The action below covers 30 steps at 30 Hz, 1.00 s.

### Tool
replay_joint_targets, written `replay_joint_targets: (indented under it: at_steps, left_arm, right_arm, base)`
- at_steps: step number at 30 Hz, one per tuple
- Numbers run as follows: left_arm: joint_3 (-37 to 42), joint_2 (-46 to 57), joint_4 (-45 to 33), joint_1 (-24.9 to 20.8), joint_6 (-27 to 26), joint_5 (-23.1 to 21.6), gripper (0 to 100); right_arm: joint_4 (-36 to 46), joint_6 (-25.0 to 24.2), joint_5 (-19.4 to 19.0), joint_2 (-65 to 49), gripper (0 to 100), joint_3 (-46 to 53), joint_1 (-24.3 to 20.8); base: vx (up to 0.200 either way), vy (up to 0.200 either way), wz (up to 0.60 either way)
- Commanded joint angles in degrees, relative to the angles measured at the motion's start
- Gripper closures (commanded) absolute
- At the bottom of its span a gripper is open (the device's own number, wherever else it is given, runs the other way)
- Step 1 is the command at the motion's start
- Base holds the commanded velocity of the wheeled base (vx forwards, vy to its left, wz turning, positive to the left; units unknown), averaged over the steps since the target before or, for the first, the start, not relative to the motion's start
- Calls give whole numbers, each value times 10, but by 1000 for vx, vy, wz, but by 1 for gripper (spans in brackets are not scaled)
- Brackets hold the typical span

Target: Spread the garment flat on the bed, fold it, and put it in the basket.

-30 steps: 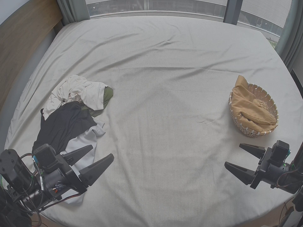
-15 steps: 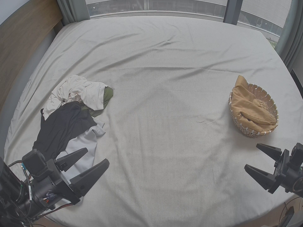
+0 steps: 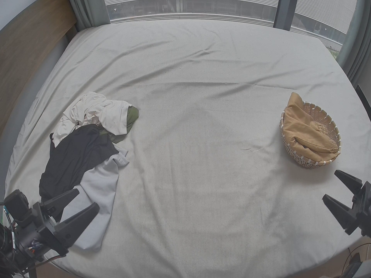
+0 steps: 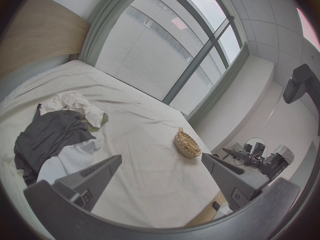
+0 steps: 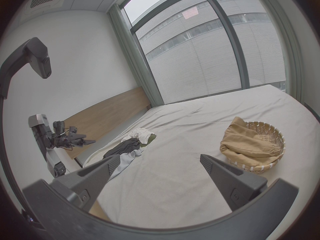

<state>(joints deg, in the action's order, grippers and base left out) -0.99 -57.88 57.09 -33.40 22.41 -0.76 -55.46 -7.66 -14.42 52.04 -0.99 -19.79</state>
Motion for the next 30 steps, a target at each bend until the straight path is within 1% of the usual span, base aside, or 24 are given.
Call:
replay_joint_targets:
  at_steps: [1,2,3,6,10,12,14,16,18,21,23,24,25,26,27,28,30]
  left_arm:
    - [10,101,-67,42,0,-7,0]
    - [10,101,-67,42,0,-7,0]
    - [10,132,-106,55,0,-20,0]
    - [10,178,-153,74,0,-36,0]
    - [10,217,-193,102,0,-43,0]
    - [10,240,-212,128,0,-46,0]
    - [10,246,-218,134,0,-49,0]
    - [10,276,-251,162,-3,-57,0]
    - [10,313,-286,184,-3,-72,0]
    - [10,392,-348,214,-3,-108,0]
    - [10,453,-406,237,-3,-131,0]
    - [10,467,-418,242,-4,-134,0]
    - [10,508,-458,256,-6,-143,0]
    - [10,528,-492,265,-19,-144,0]
    - [10,528,-492,265,-19,-144,0]
    - [10,525,-517,266,-39,-136,0]
    - [10,524,-521,267,-39,-113,0]
  right_arm:
    - [30,0,-1,-56,0,10,33]
    - [30,0,-1,-56,0,10,33]
    - [62,0,-1,-88,0,10,42]
    - [119,0,-2,-143,0,10,60]
    - [195,-1,-3,-215,0,10,101]
    - [244,-1,-4,-276,0,9,136]
    - [256,0,-5,-290,0,10,144]
    - [318,-1,-8,-357,0,9,171]
    - [373,0,-10,-408,0,8,180]
    - [450,0,-16,-476,0,9,183]
    - [516,1,-14,-520,0,10,188]
    - [523,-4,-13,-520,0,10,189]
    - [526,-4,-8,-520,0,9,190]
    - [516,-4,4,-520,0,10,190]
    - [516,-4,4,-520,0,10,190]
    - [516,1,31,-520,0,10,190]
    - [519,12,57,-520,0,10,190]
  base:
    - [0,0,0]
    - [0,0,0]
    - [0,0,0]
    - [0,0,0]
    - [0,0,0]
    - [0,0,0]
    - [0,0,0]
    - [0,0,0]
    - [0,0,0]
    - [0,0,0]
    - [0,0,0]
    - [0,0,0]
    - [0,0,0]
    - [0,0,0]
    - [0,0,0]
    - [0,0,0]
    - [0,0,0]
